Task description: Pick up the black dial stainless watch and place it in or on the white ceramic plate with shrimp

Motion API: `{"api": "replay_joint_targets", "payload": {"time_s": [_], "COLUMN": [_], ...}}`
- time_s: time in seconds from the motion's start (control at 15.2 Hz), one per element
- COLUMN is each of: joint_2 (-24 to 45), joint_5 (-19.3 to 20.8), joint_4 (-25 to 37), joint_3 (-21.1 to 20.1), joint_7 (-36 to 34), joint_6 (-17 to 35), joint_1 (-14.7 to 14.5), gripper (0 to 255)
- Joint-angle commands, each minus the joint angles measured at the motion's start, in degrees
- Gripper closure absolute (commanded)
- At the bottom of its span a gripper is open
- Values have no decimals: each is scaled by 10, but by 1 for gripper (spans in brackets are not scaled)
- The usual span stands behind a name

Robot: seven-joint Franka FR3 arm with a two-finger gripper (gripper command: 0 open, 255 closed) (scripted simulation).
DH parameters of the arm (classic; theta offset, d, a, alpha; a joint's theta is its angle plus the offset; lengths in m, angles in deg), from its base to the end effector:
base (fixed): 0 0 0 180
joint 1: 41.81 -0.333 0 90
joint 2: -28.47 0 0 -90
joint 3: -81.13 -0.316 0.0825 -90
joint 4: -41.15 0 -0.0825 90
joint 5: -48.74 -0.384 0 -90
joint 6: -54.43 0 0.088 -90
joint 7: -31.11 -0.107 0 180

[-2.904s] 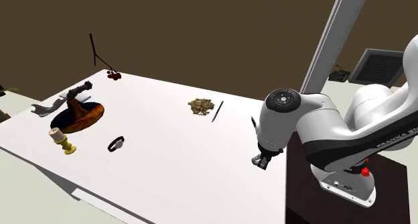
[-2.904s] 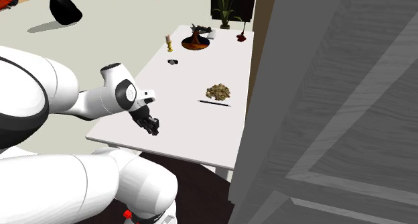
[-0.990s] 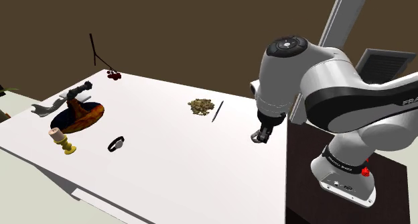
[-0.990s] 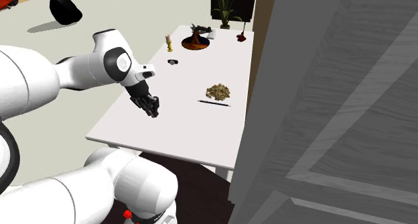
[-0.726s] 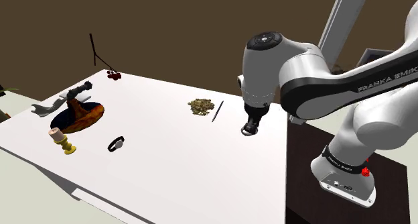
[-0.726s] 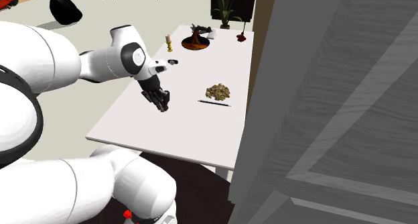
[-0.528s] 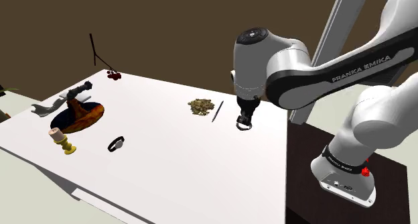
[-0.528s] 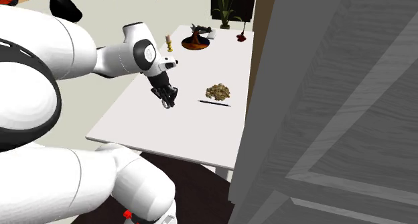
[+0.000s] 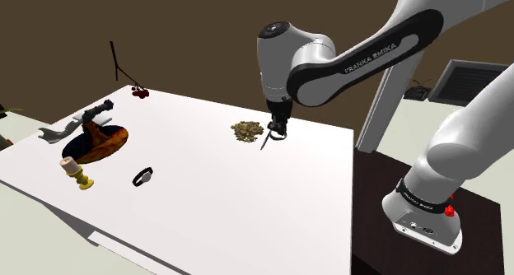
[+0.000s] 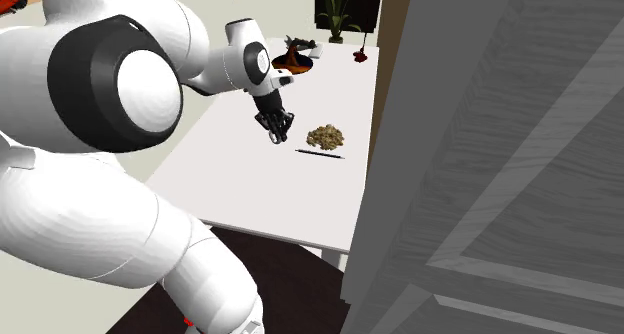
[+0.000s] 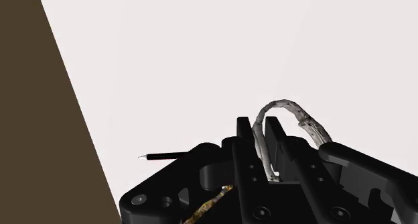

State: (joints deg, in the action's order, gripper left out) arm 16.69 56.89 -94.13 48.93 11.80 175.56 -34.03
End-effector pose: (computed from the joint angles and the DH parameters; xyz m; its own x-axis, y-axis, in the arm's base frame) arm 0.4278 0.1892 0.3918 0.9883 0.1527 -0.0056 0.1496 -0.9597 0.2380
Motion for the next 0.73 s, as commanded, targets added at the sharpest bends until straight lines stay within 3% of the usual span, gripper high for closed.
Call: {"api": "replay_joint_targets", "payload": {"time_s": [0.0, 0.33, 0.66], "joint_2": [42, 145, 248], "joint_5": [29, 90, 141], "joint_4": [35, 140, 263], "joint_3": [3, 15, 32], "joint_7": [0, -1, 6], "joint_6": [3, -15, -48], "joint_1": [17, 38, 39], "gripper": [255, 255, 255]}}
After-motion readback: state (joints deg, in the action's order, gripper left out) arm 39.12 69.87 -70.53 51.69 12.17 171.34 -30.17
